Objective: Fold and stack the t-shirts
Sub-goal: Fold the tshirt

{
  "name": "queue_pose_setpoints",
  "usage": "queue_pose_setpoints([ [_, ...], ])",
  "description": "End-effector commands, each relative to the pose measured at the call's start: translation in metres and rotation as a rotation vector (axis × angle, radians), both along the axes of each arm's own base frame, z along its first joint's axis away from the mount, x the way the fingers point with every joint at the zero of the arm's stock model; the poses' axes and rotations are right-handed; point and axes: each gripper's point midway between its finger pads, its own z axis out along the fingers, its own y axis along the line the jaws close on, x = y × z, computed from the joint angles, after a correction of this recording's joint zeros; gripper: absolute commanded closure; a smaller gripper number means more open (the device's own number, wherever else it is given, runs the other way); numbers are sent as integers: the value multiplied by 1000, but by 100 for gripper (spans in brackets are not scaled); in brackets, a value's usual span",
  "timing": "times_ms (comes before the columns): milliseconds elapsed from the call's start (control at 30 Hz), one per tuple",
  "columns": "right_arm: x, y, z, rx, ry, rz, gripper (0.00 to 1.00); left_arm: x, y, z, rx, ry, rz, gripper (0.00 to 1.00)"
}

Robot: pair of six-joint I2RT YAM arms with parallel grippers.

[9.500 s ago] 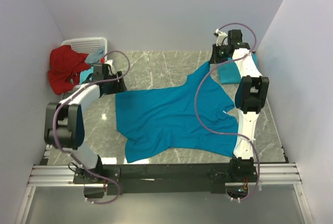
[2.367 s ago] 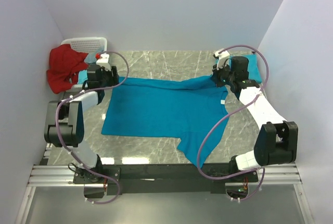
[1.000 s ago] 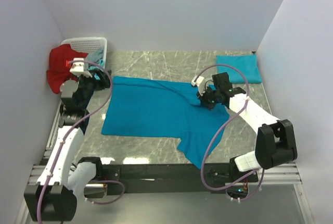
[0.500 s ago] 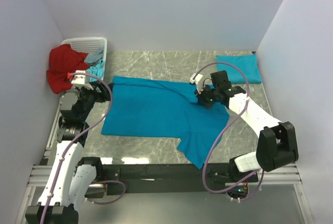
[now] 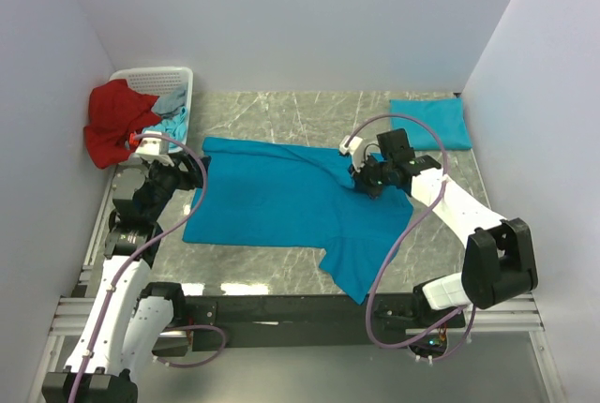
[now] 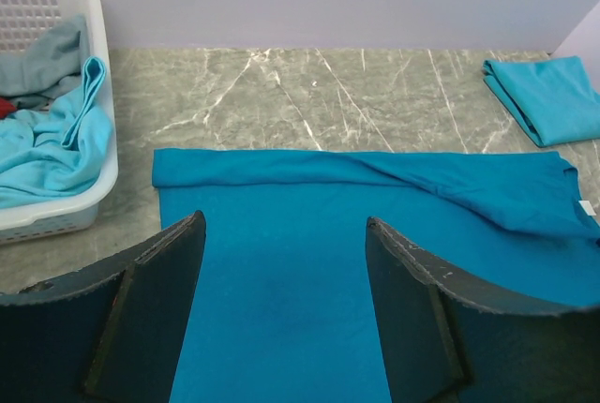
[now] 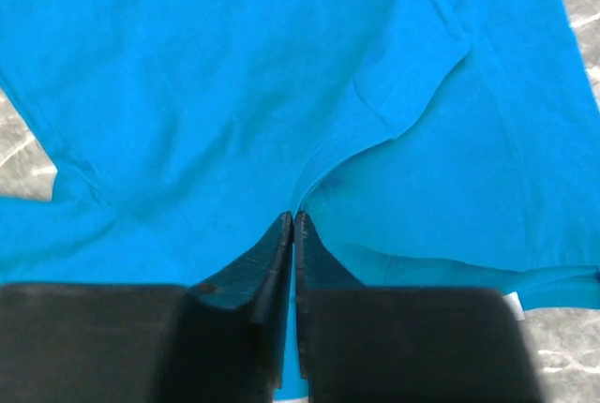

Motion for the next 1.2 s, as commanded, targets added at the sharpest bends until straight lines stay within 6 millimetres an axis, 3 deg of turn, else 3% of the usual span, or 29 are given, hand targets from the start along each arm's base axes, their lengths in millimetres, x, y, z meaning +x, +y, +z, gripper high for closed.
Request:
queue_pose_setpoints([
  [0, -9, 2, -8, -25, 25, 57, 88, -4, -4, 9, 11, -36, -23, 26],
  [67, -27, 0, -16, -56, 84, 145, 69, -5, -4, 12, 11, -42, -23, 26],
  [133, -35, -5, -16, -77, 87, 185, 62, -7, -4, 14, 10, -53, -26, 25],
  [267, -24, -9, 0, -39, 46, 178, 51, -9, -6, 19, 8, -69, -38, 25],
  [367, 9, -3, 4, 2, 70, 64, 50, -9, -8, 19, 8, -71, -50, 25],
  [400, 28, 3, -5, 8, 112, 27, 50, -9, -8, 19, 8, -71, -50, 25],
  [467, 41, 12, -15, 43, 224, -62, 50, -9, -9, 18, 8, -68, -55, 26],
  [500, 59, 19, -26, 51, 264, -100, 51, -9, -9, 19, 6, -69, -55, 25],
  [600, 84, 29, -40, 78, 328, -189, 52, -10, -12, 18, 4, -67, -69, 25],
  [700, 100, 26, -48, 45, 345, -250, 53, -9, -13, 17, 1, -64, -78, 26],
  [800, 110, 20, -54, 17, 322, -276, 52, -9, -15, 19, 1, -66, -86, 25],
  [1167, 109, 23, -83, -7, 380, -274, 52, -8, -17, 16, -2, -54, -101, 25],
])
